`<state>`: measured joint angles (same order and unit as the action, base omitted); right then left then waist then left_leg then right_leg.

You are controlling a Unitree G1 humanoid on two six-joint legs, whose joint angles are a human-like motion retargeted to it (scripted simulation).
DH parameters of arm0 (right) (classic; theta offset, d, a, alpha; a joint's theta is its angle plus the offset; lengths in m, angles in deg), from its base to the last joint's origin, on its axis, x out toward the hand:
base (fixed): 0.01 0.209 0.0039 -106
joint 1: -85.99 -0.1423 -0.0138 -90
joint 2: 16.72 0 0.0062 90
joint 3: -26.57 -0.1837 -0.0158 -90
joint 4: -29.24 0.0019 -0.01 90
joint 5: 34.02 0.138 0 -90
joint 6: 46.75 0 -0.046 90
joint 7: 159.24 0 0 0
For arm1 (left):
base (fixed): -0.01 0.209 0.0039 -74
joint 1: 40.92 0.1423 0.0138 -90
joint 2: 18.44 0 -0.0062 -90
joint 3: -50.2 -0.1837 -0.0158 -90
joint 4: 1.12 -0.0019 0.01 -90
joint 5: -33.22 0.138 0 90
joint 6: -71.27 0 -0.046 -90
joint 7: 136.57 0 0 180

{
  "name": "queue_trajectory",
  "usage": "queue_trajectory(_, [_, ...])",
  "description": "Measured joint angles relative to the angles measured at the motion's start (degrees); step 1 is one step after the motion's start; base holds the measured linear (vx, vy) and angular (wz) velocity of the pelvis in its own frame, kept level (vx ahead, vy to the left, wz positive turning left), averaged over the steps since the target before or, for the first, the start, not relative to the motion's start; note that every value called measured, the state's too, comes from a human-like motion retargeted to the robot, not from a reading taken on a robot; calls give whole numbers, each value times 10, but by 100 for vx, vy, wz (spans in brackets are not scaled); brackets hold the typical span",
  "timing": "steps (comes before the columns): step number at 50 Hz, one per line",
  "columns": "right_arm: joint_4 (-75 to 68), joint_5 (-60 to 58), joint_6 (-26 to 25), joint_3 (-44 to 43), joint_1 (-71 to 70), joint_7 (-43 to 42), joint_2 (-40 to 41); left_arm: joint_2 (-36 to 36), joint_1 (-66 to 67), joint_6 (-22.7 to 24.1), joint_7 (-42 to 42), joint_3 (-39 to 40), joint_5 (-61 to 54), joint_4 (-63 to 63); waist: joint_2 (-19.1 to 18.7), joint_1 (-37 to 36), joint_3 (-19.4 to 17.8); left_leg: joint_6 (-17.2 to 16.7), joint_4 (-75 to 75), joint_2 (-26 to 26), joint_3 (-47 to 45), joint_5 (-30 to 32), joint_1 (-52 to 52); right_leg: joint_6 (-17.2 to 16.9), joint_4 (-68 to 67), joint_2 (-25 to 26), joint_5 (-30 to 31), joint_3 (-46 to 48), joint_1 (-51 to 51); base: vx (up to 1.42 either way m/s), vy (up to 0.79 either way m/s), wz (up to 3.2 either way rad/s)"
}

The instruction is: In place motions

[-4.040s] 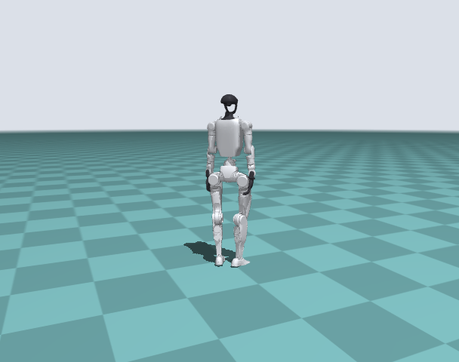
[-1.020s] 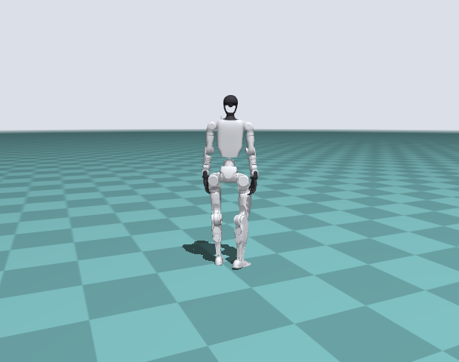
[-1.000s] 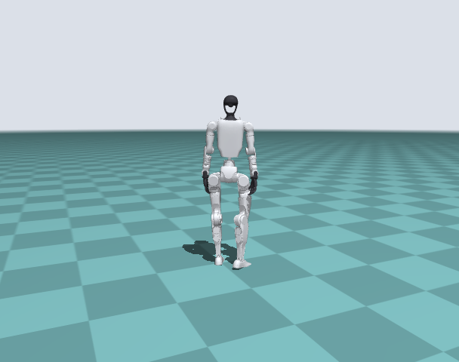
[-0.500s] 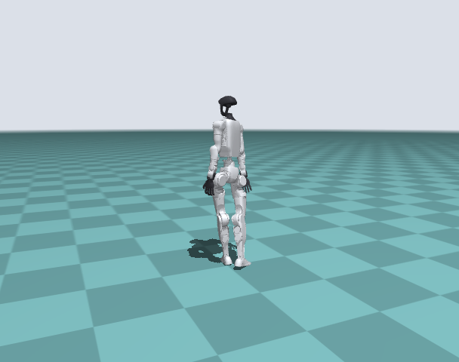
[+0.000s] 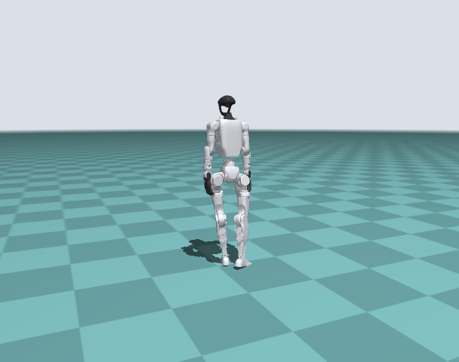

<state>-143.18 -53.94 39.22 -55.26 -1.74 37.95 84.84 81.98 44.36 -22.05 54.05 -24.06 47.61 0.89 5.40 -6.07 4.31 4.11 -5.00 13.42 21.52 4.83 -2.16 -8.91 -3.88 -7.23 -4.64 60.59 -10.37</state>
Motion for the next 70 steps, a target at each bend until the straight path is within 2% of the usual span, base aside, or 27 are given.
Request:
queue_trajectory(5, [-9, 4, -8, -1, -12, -4, -11, -16, 16, -13, 11, 7, 4, -2, 2, 17, 15, -1, 10, -30, -98, -25, -16, 23, 0, -3, 14, -124, 50, -36, -17, -236])
queue_trajectory(14, [-22, 3, -15, -2, -36, -17, -29, -39, 51, -25, 9, 7, 30, -16, -16, 112, 52, -4, 14, -66, -240, -70, -13, 56, 21, 13, 58, -269, 125, -51, 2, -182])
queue_trajectory(19, [-47, 1, -23, -3, -40, -31, -36, -27, 71, -31, 10, 22, 29, -10, -47, 162, 79, -15, 10, -87, -315, -88, -15, 62, 20, 24, 75, -323, 167, -46, 26, -144])
queue_trajectory(25, [-90, 13, -39, -22, -35, -43, -44, -11, 68, -26, 16, 13, 23, 2, -79, 198, 70, -22, 10, -107, -371, -100, 1, 68, 13, 40, 86, -375, 186, -32, 29, -88])
queue_trajectory(33, [-126, 41, -53, -50, -8, -45, -31, 2, 63, -23, 24, -7, 31, 13, -95, 229, 72, -26, 11, -114, -388, -104, 5, 70, 16, 46, 92, -392, 190, -11, 16, -23])
queue_trajectory(38, [-124, 49, -54, -43, 1, -39, -17, 9, 61, -22, 29, -9, 30, 17, -80, 192, 70, -27, 7, -104, -431, -110, 18, 116, 23, 88, 95, -422, 197, -4, 6, -66])
queue_trajectory(42, [-114, 31, -55, -30, 2, -64, -13, 12, 65, -21, 28, -14, 31, 12, -78, 201, 67, -26, 9, -102, -413, -109, 20, 119, 24, 86, 95, -404, 192, 2, 1, 43])
queue_trajectory(50, [-92, -50, -56, -1, -14, -33, -27, 9, 77, -26, 18, -17, 43, -16, -100, 317, 61, -21, 15, -108, -272, -88, 1, 77, 20, 27, 106, -276, 180, 6, -2, 154])
queue_trajectory(54, [-85, -48, -56, 1, -18, -31, -29, 5, 82, -29, 4, -17, 51, -30, -105, 357, 53, -20, 19, -109, -215, -81, -2, 76, 15, 17, 113, -226, 178, 8, -5, 124])
queue_trajectory(56, [-84, -43, -56, 2, -19, -31, -27, 3, 83, -31, 0, -15, 54, -37, -100, 353, 55, -19, 20, -104, -212, -81, -2, 79, 17, 18, 110, -225, 174, 6, -5, 4])
queue_trajectory(59, [-82, -34, -50, 1, -21, -33, -23, -1, 82, -33, -2, -13, 58, -46, -80, 289, 65, -17, 17, -95, -266, -88, 4, 82, 20, 27, 98, -279, 170, 5, -4, -125])
queue_trajectory(64, [-75, -24, -47, 1, -19, -26, -15, 1, 87, -34, 0, -14, 57, -50, -77, 312, 63, -15, 19, -89, -231, -83, 5, 90, 27, 29, 99, -244, 161, 5, -2, 53])
queue_trajectory(70, [-68, -53, -43, 19, -21, -23, -12, 5, 85, -35, 2, -20, 58, -51, -73, 303, 64, -14, 18, -87, -236, -84, 7, 86, 30, 29, 97, -249, 154, 1, 0, -10])
